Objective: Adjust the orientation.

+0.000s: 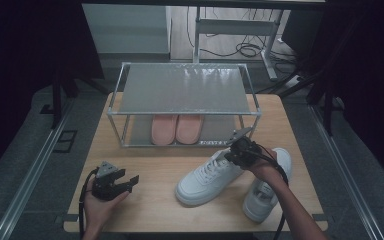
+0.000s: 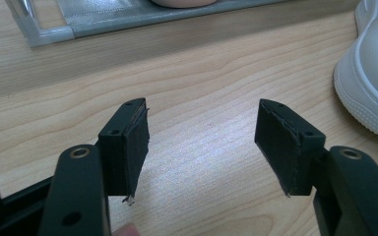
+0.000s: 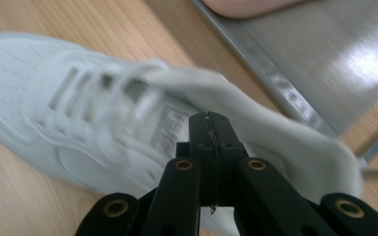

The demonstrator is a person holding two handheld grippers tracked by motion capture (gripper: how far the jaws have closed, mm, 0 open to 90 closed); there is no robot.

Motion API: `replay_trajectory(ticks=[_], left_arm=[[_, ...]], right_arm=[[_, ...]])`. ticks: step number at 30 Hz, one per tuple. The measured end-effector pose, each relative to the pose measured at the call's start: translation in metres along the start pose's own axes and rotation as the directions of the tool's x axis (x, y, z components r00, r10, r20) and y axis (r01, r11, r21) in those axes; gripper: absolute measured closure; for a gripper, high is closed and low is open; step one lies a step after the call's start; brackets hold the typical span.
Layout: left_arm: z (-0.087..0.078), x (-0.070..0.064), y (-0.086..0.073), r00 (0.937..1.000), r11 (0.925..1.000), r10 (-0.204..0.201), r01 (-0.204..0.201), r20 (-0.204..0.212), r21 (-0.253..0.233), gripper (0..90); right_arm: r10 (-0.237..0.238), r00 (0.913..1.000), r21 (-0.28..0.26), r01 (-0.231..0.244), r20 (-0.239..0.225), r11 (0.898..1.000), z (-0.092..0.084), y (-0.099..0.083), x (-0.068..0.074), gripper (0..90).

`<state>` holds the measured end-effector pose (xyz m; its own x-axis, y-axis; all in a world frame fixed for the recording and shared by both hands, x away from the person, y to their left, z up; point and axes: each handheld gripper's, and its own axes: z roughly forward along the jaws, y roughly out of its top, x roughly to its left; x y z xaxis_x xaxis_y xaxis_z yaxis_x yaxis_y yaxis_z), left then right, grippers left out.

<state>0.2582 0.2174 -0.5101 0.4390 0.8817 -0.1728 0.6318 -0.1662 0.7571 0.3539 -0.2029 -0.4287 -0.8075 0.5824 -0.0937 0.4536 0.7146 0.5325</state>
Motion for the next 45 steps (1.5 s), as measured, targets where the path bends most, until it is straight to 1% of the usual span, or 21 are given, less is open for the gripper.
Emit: replay_trajectory(ticks=[3,6,9,12,16,19,23,25,27,28,29,33,35,38,45], left_arm=[[0.000,-0.001,0.000,1.0000,1.0000,0.004,-0.004,0.000,0.002,38.0],[0.001,-0.002,0.000,1.0000,1.0000,0.004,-0.004,0.000,0.003,38.1],[0.002,-0.002,0.000,1.0000,1.0000,0.005,-0.005,-0.001,0.006,38.1],[0.002,-0.002,0.000,1.0000,1.0000,0.006,-0.006,0.000,0.007,38.1],[0.001,-0.002,0.000,1.0000,1.0000,0.000,0.000,-0.002,0.005,38.1],[0.001,-0.002,0.000,1.0000,1.0000,0.003,-0.003,-0.002,0.005,38.1],[0.002,-0.002,0.000,1.0000,1.0000,0.007,-0.007,-0.002,0.007,38.0],[0.002,-0.002,0.000,1.0000,1.0000,0.007,-0.007,-0.002,0.007,38.0],[0.002,-0.002,0.000,1.0000,1.0000,0.006,-0.006,-0.004,0.006,38.0],[0.002,-0.002,0.000,1.0000,1.0000,0.006,-0.006,-0.004,0.006,38.1],[0.001,-0.002,0.000,1.0000,1.0000,0.004,-0.004,-0.004,0.006,38.0],[0.001,-0.001,0.000,1.0000,1.0000,0.007,-0.007,-0.004,0.006,38.1],[0.001,-0.001,0.000,1.0000,1.0000,0.007,-0.006,-0.004,0.005,38.0],[-0.001,0.000,0.000,1.0000,1.0000,0.006,-0.006,-0.006,0.001,38.1],[-0.002,0.001,0.000,1.0000,1.0000,0.005,-0.005,-0.008,0.001,38.1]], right_arm=[[0.026,0.9996,0.012,-0.026,0.009,1.000,-0.001,-0.010,-0.008,90.0],[0.029,0.9996,0.028,-0.029,0.005,0.999,0.002,-0.017,-0.009,90.0],[0.027,0.9995,0.020,-0.027,0.018,0.999,0.001,-0.019,-0.006,90.0],[0.018,0.9988,0.023,-0.019,0.045,1.000,0.000,-0.018,-0.002,90.0],[0.019,0.9984,0.028,-0.020,0.053,0.999,-0.001,-0.019,0.003,90.0],[0.006,0.9978,0.031,-0.008,0.066,0.999,-0.002,-0.020,0.008,90.0],[-0.006,0.9987,0.033,0.005,0.051,0.999,-0.002,-0.020,0.017,90.0],[-0.016,0.9993,0.030,0.015,0.033,0.999,-0.002,-0.019,0.024,90.0],[-0.031,0.9992,0.035,0.030,0.025,0.999,-0.001,-0.018,0.030,90.0],[-0.031,0.9992,0.035,0.030,0.025,0.999,-0.001,-0.018,0.030,90.0],[-0.043,0.9990,0.035,0.042,0.014,0.998,0.000,-0.016,0.035,90.0],[-0.063,0.9980,0.034,0.063,-0.009,0.997,0.002,-0.015,0.043,90.0],[-0.065,0.9978,0.033,0.066,-0.014,0.997,0.002,-0.015,0.043,90.0],[-0.053,0.9972,-0.007,0.052,-0.054,0.999,-0.005,-0.014,0.036,90.0],[-0.018,0.9980,-0.056,0.015,-0.060,0.998,-0.022,-0.010,0.019,90.0]])
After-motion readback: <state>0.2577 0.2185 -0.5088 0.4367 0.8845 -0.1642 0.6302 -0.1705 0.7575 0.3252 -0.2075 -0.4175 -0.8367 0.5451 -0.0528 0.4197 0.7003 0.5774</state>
